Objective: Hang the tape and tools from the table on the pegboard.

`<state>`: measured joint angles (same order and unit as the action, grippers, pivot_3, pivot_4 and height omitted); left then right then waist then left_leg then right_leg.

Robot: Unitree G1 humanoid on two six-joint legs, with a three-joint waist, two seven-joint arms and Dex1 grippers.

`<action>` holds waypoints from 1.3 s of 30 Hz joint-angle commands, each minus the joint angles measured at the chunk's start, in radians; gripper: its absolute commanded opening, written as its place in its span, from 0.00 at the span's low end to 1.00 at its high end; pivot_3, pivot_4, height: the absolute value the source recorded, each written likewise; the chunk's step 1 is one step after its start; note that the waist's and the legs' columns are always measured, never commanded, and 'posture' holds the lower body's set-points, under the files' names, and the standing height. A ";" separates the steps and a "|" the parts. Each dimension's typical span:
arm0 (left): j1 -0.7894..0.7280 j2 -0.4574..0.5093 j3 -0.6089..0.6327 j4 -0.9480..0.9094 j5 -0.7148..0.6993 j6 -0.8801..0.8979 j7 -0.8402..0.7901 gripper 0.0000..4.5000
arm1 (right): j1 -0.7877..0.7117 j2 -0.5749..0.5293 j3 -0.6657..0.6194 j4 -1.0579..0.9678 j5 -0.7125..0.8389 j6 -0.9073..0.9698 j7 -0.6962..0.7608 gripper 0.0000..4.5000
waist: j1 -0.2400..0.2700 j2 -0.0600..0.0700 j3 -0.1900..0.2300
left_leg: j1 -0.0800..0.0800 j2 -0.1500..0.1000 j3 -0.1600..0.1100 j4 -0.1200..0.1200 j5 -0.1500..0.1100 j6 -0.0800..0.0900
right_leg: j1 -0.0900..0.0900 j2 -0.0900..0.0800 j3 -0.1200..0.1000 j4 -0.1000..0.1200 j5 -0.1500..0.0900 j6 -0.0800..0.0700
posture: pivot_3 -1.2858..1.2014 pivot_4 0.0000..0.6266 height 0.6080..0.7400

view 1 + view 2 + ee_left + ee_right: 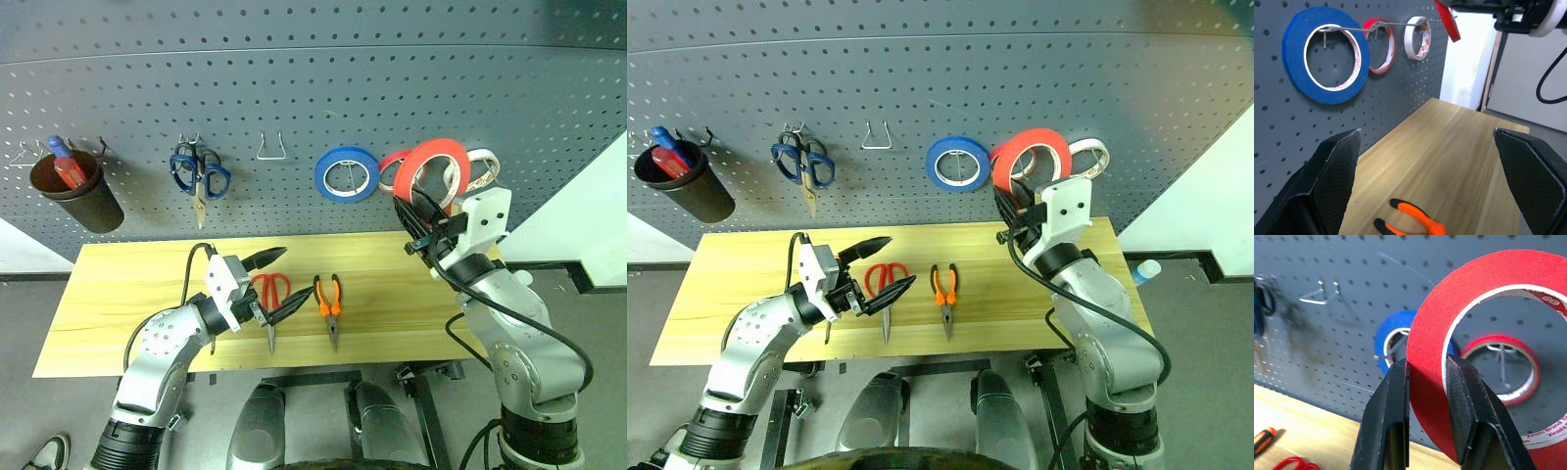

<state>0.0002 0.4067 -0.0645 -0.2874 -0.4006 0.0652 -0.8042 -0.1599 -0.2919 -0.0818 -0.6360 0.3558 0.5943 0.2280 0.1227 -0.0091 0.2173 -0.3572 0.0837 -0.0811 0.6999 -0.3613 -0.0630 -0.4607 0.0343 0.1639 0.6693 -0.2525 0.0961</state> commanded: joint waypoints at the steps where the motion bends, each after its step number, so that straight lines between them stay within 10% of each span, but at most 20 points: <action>1: 0.009 0.011 0.006 -0.049 -0.001 0.002 0.004 1.00 | -0.017 0.003 0.010 -0.004 -0.014 -0.024 -0.006 0.15 | 0.001 0.000 0.000 | 0.000 0.000 0.000 0.000 0.000 0.000 | 0.000 0.000 0.000 0.000 0.000 0.000 | 0.64 0.22 0.52; 39: 0.019 0.034 0.016 -0.099 -0.004 0.036 0.039 1.00 | -0.204 0.108 0.130 0.609 -0.199 -0.343 0.047 0.15 | 0.000 0.000 0.000 | 0.002 0.000 0.000 0.000 0.000 0.000 | 0.000 0.000 0.000 0.003 0.000 0.000 | 0.65 0.24 0.52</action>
<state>0.0156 0.4323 -0.0625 -0.3390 -0.4012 0.1025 -0.7671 -0.3507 -0.1979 0.0274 -0.0504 0.1610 0.2684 0.2588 0.1228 -0.0090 0.2169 -0.3555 0.0837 -0.0811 0.7000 -0.3613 -0.0630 -0.4610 0.0345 0.1639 0.6728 -0.2524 0.0962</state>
